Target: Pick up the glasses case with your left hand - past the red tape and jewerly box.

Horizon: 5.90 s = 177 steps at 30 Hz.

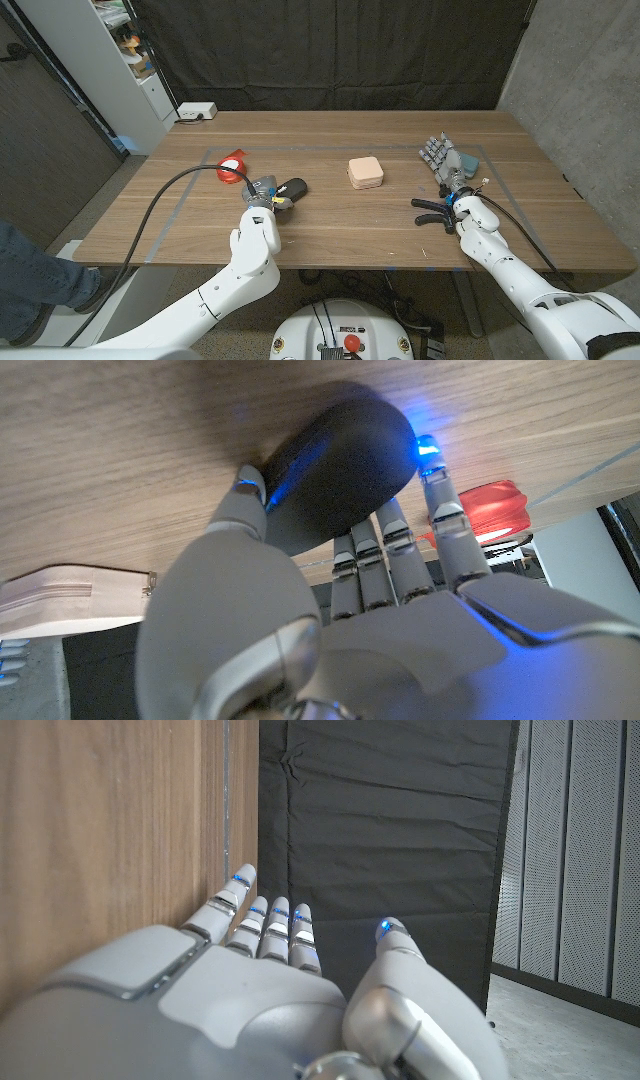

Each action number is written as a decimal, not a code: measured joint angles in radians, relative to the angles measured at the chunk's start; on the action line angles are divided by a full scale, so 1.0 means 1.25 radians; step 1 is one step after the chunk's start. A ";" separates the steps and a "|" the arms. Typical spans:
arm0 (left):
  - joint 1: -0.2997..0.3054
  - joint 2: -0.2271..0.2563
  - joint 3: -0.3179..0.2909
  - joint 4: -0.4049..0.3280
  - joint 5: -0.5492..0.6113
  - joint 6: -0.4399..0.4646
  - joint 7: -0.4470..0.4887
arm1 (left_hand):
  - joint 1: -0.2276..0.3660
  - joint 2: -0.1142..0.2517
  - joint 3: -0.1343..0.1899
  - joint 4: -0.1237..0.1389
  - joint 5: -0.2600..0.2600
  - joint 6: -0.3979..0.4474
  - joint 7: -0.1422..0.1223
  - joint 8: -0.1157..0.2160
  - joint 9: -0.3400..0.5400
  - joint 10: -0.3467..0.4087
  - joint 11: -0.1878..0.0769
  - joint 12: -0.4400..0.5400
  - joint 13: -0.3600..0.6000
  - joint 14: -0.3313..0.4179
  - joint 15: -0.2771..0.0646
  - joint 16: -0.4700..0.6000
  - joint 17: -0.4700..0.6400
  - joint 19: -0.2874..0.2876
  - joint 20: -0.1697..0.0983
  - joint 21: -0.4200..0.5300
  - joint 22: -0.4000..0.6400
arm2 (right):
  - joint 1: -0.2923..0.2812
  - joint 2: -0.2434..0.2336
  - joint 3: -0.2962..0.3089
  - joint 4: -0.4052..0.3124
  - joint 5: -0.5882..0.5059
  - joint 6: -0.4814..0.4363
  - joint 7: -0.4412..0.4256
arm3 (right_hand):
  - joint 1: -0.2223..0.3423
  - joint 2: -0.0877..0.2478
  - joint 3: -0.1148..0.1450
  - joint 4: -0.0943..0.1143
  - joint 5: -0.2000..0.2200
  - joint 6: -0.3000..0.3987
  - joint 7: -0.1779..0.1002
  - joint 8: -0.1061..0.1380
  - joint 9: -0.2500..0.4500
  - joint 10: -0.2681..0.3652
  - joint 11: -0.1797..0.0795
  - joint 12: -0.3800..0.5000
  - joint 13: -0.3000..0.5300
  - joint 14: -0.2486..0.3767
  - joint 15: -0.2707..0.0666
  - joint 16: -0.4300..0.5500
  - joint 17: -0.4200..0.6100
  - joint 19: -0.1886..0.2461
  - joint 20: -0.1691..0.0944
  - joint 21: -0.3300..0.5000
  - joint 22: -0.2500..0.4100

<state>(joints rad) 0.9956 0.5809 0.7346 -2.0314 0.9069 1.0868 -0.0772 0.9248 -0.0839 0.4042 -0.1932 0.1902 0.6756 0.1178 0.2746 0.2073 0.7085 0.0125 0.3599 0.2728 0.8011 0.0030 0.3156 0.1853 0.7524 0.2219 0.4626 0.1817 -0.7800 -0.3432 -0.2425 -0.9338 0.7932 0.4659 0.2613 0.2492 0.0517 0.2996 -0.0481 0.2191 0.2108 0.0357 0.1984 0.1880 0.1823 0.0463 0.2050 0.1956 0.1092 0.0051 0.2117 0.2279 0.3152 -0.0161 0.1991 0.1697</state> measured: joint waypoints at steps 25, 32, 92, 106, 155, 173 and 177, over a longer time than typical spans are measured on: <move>-0.048 0.059 0.040 -0.051 -0.071 0.080 0.015 | -0.006 0.006 0.000 0.000 0.002 0.010 0.001 -0.001 0.004 0.012 0.003 0.000 0.007 0.034 -0.015 -0.008 0.000 0.174 -0.109 0.003 0.000 | -0.016 -0.011 -0.004 -0.046 -0.007 -0.016 -0.027 | 0.000 0.000 0.000 0.000 0.000 0.000 0.000 0.000 0.000 0.000 0.000 0.000 0.000 0.004 0.001 0.000 0.000 0.000 0.000 0.000 0.000; -0.063 0.079 0.048 -0.066 -0.085 0.092 0.017 | -0.006 0.006 0.000 0.000 0.000 0.012 0.000 -0.004 0.004 0.012 0.003 0.000 0.007 0.041 -0.015 -0.013 0.000 0.175 -0.111 0.003 0.000 | -0.024 -0.014 -0.006 -0.064 -0.011 -0.018 -0.038 | 0.000 0.000 0.000 0.000 0.000 0.000 0.000 0.000 0.000 0.003 0.003 0.000 0.001 0.004 0.001 0.000 0.000 0.000 0.000 0.000 0.000; -0.086 0.211 0.016 -0.212 -0.175 0.086 0.050 | -0.008 0.007 0.000 0.000 0.002 0.018 0.002 -0.010 0.003 0.015 0.002 -0.010 0.018 0.053 -0.012 -0.022 0.006 0.187 -0.122 -0.002 -0.001 | -0.059 -0.029 -0.020 -0.155 -0.031 -0.019 -0.122 | 0.000 0.000 -0.002 -0.002 0.000 0.004 0.004 0.000 0.000 0.009 -0.002 0.000 0.002 0.011 0.000 0.000 0.000 0.006 0.005 0.000 0.000; -0.090 0.229 0.013 -0.233 -0.163 0.092 0.035 | -0.008 0.008 0.000 0.000 0.001 0.019 0.002 -0.013 0.003 0.014 0.003 -0.014 0.019 0.057 -0.008 -0.023 0.006 0.187 -0.122 0.000 -0.001 | -0.067 -0.040 -0.022 -0.187 -0.039 -0.026 -0.143 | 0.000 0.000 -0.002 -0.002 0.000 0.007 0.002 0.000 0.000 0.013 0.002 0.000 0.002 0.011 0.000 0.000 0.000 0.009 0.003 0.000 0.000; -0.112 0.298 -0.008 -0.351 -0.105 0.149 -0.051 | -0.012 0.012 0.000 0.000 -0.001 0.022 0.004 -0.013 0.007 0.026 0.006 -0.014 0.029 0.071 -0.010 -0.027 0.010 0.192 -0.128 0.003 -0.002 | -0.112 -0.069 -0.020 -0.281 -0.035 -0.034 -0.172 | 0.000 0.000 -0.004 -0.004 0.000 0.007 0.001 0.000 0.000 0.022 0.002 0.000 0.002 0.020 0.000 0.006 0.000 0.013 0.007 0.000 0.000; -0.178 0.313 0.038 -0.370 -0.045 0.172 -0.114 | -0.012 0.012 0.000 0.000 0.002 0.024 0.007 -0.015 0.007 0.032 0.006 -0.019 0.033 0.075 -0.006 -0.027 0.014 0.195 -0.131 0.002 -0.002 | -0.120 -0.075 -0.013 -0.291 -0.026 -0.036 -0.173 | 0.000 0.000 -0.004 -0.004 0.000 0.007 0.001 0.000 0.000 0.021 0.002 0.000 0.002 0.024 0.004 0.006 0.000 0.017 0.003 0.000 0.000; -0.188 0.311 0.043 -0.370 -0.018 0.172 -0.143 | -0.012 0.012 0.000 0.000 0.002 0.024 0.007 -0.015 0.007 0.032 0.006 -0.019 0.033 0.075 -0.006 -0.027 0.014 0.195 -0.130 0.002 -0.002 | -0.120 -0.077 -0.011 -0.292 -0.024 -0.037 -0.173 | 0.000 0.000 -0.004 -0.004 0.000 0.007 0.001 0.000 0.000 0.021 0.002 0.000 0.002 0.024 0.004 0.006 0.000 0.017 0.003 0.000 0.000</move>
<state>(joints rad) 0.7604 0.9702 0.7878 -2.4934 0.8841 1.3016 -0.2565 0.9095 -0.0693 0.4042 -0.1932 0.1931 0.7061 0.1268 0.2563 0.2159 0.7482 0.0200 0.3358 0.3137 0.8947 -0.0040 0.2819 0.2027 0.9966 0.0587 0.4653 0.1797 -0.9306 -0.4396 -0.2566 -1.2994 0.7636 0.4195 0.0455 0.2492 0.0517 0.2941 -0.0536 0.2191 0.2197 0.0376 0.1984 0.1880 0.2091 0.0483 0.2050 0.1976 0.1396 0.0106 0.2196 0.2281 0.3369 -0.0126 0.1991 0.1697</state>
